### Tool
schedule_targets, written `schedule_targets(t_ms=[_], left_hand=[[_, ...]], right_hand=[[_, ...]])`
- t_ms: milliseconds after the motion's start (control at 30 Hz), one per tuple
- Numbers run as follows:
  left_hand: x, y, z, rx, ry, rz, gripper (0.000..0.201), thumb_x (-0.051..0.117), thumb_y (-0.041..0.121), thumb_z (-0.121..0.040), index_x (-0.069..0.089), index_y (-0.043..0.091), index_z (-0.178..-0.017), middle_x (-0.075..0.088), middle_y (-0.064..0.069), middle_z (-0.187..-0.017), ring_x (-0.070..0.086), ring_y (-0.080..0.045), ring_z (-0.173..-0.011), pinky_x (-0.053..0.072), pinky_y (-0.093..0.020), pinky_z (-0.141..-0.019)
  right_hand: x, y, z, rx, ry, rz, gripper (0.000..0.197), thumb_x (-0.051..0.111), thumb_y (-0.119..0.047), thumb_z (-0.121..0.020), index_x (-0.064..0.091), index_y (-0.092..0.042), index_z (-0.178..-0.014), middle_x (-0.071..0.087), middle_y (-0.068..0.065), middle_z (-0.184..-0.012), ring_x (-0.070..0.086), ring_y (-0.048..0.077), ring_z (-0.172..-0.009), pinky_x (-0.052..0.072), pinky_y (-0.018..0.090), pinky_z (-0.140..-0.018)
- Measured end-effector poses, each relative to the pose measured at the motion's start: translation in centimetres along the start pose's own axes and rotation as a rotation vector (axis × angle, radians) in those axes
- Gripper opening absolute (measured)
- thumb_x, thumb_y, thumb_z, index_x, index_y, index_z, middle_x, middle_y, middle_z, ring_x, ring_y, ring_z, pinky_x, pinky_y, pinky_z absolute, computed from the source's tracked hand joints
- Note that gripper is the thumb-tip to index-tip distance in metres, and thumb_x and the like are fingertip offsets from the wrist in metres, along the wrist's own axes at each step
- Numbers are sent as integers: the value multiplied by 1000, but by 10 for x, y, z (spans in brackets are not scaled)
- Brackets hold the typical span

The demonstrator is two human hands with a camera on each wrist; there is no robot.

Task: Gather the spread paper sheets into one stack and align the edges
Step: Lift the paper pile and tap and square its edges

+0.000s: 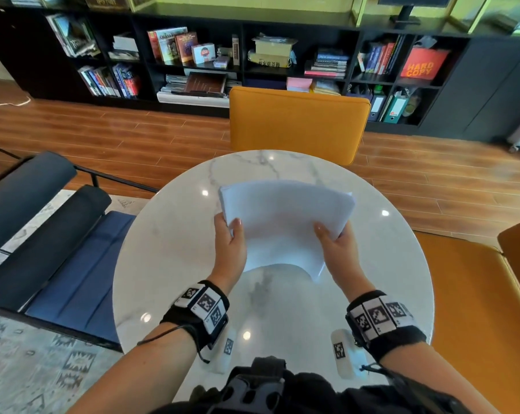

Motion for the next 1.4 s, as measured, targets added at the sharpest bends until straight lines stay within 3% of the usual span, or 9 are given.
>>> schedule_targets(t_ms=[133, 367, 600, 733, 1000, 1133, 1267, 1333, 1400], left_hand=[[-17, 3, -6, 64, 137, -57, 22, 66, 17, -84, 48, 25, -74, 59, -14, -82, 55, -22, -75, 45, -37, -71], [-5, -3, 0, 83, -13, -104, 18, 49, 15, -96, 48, 31, -87, 60, -4, -89, 59, -20, -82, 48, -34, -73], [-13, 17, 0, 245, 181, -98, 8, 53, 8, -93, 47, 11, -89, 53, 3, -78, 53, -12, -74, 40, -9, -63], [-3, -22, 5, 47, 3, -63, 7, 43, 11, -97, 42, 13, -104, 57, 3, -94, 59, -20, -90, 49, -32, -79], [-3, -34, 3, -5, -16, -102, 17, 51, 5, -93, 44, 15, -105, 59, -1, -100, 60, -22, -95, 47, -30, -82], [-12, -26, 5, 54, 90, -150, 12, 59, 8, -89, 50, 13, -94, 58, -1, -84, 58, -24, -82, 46, -31, -73], [-13, 6, -3, 231, 58, -229, 14, 60, 9, -89, 48, 16, -91, 56, 2, -81, 54, -20, -78, 43, -18, -70], [-8, 30, -7, 353, -8, -299, 13, 59, 7, -89, 51, 16, -91, 56, 6, -79, 52, -13, -76, 40, -8, -68], [-1, 52, -10, 461, -83, -387, 8, 57, 3, -89, 57, 11, -93, 61, 3, -82, 55, -11, -76, 42, -11, -68]], right_hand=[[-15, -1, -7, -6, 76, 27, 17, 69, -25, -79, 57, -20, -89, 65, 12, -92, 63, 24, -82, 54, 48, -76], [-14, 17, -5, 11, 29, 58, 10, 63, -15, -86, 60, -25, -89, 68, 3, -91, 65, 24, -87, 53, 37, -74], [-13, 10, -3, -30, 42, 22, 14, 65, -16, -86, 60, -19, -98, 68, 1, -94, 65, 16, -85, 53, 31, -72], [-8, 34, 1, 24, -20, 118, 20, 60, -10, -88, 57, -12, -107, 66, 2, -97, 63, 22, -92, 48, 30, -75], [-6, 43, 0, -5, -73, 191, 28, 57, -8, -89, 55, -8, -117, 64, 5, -105, 60, 19, -97, 44, 23, -75], [-14, 47, 0, 19, -62, 241, 19, 62, -12, -86, 55, -19, -102, 65, 3, -93, 61, 21, -86, 49, 33, -77], [-27, 40, -9, -11, -27, 322, 24, 64, -13, -85, 45, -16, -71, 43, 3, -66, 41, 19, -62, 35, 18, -57], [-33, 40, -15, 11, -1, 339, 14, 67, -15, -83, 53, -15, -86, 49, 2, -74, 45, 18, -68, 44, 23, -70], [-46, 39, -19, 33, 75, 337, 48, 73, -20, -78, 51, -13, -120, 54, 8, -103, 51, 18, -89, 46, 37, -90]])
Point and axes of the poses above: each hand's wrist, its own z-axis away from the middle knuckle, its own x-axis out of the palm, y = z × x, the point moved 8 cm from there along -z, towards the middle knuckle
